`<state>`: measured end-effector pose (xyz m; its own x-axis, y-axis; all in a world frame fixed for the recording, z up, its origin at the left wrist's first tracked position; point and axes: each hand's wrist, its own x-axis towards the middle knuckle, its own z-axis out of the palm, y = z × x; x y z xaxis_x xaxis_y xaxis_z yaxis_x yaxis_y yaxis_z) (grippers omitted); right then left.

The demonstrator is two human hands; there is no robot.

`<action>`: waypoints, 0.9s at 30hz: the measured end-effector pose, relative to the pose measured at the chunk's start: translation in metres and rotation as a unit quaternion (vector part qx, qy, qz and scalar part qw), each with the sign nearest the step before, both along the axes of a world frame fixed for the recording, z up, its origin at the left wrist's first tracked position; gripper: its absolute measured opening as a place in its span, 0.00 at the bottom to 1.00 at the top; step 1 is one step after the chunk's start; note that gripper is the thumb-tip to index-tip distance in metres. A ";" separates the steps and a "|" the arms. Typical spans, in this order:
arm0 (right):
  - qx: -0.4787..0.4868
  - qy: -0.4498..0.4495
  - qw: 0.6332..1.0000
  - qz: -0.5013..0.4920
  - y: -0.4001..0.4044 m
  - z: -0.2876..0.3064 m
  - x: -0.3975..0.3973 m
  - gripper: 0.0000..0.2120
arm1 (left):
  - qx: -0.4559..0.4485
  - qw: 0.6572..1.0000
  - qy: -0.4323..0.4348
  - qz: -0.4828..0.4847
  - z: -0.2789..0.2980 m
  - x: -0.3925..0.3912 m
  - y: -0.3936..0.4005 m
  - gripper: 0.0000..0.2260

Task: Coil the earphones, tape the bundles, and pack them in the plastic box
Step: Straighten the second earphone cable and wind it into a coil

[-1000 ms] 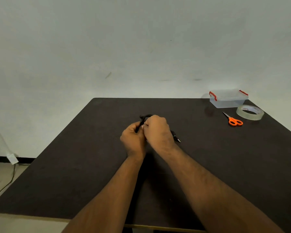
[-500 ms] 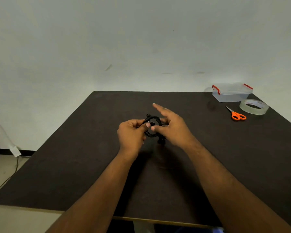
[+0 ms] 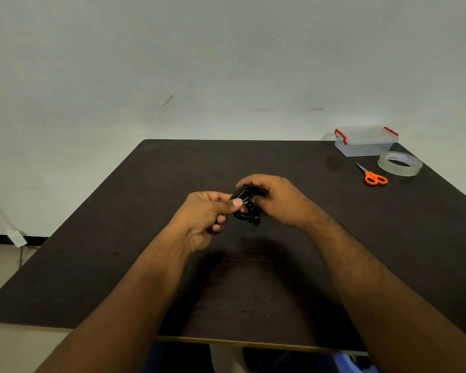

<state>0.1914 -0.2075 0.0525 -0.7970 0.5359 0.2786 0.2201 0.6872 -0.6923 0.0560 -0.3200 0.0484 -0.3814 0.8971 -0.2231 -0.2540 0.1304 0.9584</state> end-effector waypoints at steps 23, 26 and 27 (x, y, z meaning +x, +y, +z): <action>-0.283 0.147 0.948 0.003 -0.009 -0.006 0.004 0.10 | -0.004 0.996 -0.044 -0.077 -0.008 -0.011 -0.006 0.04; -0.304 0.114 0.945 0.022 -0.010 -0.008 0.009 0.19 | -0.025 0.996 -0.072 -0.049 -0.009 -0.009 -0.003 0.06; -0.292 0.102 0.951 0.022 -0.010 -0.009 0.009 0.21 | -0.034 0.995 -0.085 -0.046 -0.010 -0.009 -0.003 0.07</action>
